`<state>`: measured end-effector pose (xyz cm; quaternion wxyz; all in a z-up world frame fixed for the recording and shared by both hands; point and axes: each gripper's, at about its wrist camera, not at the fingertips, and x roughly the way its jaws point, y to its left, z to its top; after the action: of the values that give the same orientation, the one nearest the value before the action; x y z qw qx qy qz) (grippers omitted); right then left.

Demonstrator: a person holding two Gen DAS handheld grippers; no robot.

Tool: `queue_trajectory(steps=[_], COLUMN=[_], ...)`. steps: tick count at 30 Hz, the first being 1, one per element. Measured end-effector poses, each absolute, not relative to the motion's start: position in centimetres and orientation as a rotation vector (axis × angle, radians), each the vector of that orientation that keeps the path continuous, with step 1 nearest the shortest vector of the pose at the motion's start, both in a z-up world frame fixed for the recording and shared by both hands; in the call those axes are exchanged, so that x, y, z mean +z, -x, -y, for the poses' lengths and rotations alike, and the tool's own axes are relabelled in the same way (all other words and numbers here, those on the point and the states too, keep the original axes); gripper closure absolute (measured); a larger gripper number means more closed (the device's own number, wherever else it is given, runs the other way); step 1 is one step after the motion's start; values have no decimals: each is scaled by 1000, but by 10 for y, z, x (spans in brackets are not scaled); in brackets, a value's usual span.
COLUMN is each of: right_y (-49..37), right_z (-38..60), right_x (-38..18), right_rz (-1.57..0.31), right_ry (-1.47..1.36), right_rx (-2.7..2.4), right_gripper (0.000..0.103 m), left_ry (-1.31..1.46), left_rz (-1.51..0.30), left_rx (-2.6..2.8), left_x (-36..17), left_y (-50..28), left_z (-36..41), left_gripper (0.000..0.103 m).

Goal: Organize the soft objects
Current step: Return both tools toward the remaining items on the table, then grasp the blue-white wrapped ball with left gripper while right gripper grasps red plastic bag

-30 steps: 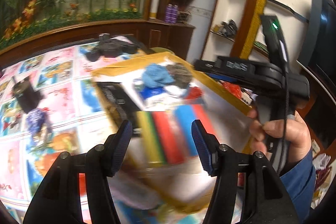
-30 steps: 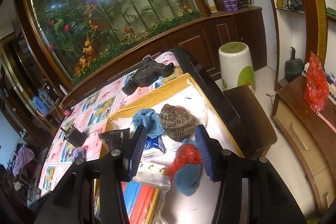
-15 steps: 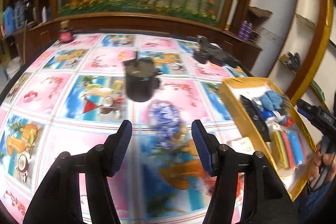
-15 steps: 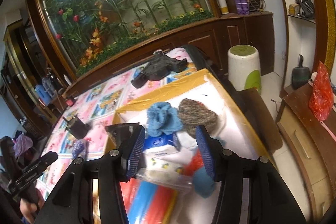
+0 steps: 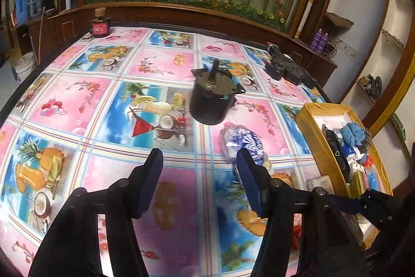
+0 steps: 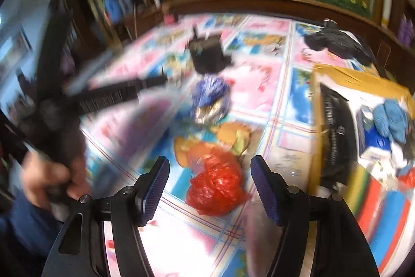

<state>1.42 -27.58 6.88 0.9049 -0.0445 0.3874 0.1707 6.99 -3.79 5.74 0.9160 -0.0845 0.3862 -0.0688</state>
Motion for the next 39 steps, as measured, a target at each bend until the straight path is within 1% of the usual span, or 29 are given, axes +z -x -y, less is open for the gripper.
queue_trajectory(steps=[4,6,7,8,9,11,15,18,19,23,25,26,27,28,29,30,36,39], right_y=[-33,-40,-43,-45,-46,-48,-52,-52,-51,-47,-45,-43,-43,-44,-45,-38,-40,-39], right_z=[258,252,248,242,238,232,262,289,295,305,308,310,311,312,314,322,318,317], right_x=[56,52,49,46,43,43,69,82,84,83,79,78,77,75,74,79,78,80], right_rz=[-867,-890,-902,-909,-912,-891,-722,-635,-612,-577,-571,-567,-566,-568,-568,-569,-603,-599], right_ry=[227,260,275,296,314,301,142,20,-9,-89,-114,-122,-122,-114,-108,-107,-93,-88], right_rx=[257,251,259,264,273,309,303,277,279,316,339,345,351,353,343,337,311,299], right_gripper=[36,38,43,64,69,70,70,69,69,69,69,68,68,68,68,68,68,68], left_ry=[184,182,181,177,172,170,201,212,193,102,108,113,98,95,105,110,112,106], left_rz=[-816,-822,-823,-825,-828,-831,-843,-873,-889,-917,-952,-932,-927,-922,-913,-910,-841,-807], left_rx=[-147,-161,-169,-176,-182,-189,-219,-248,-258,-192,-183,-191,-187,-190,-205,-210,-214,-239], left_x=[55,54,55,55,54,53,50,43,40,29,20,19,20,20,21,22,37,46], left_y=[-72,-72,-72,-72,-72,-73,-78,-87,-90,-102,-113,-113,-113,-111,-109,-107,-86,-79], left_z=[34,37,38,40,43,45,52,71,82,108,112,112,112,110,107,104,86,92], left_gripper=[45,45,45,46,45,45,45,40,40,39,39,39,41,52,59,63,63,63])
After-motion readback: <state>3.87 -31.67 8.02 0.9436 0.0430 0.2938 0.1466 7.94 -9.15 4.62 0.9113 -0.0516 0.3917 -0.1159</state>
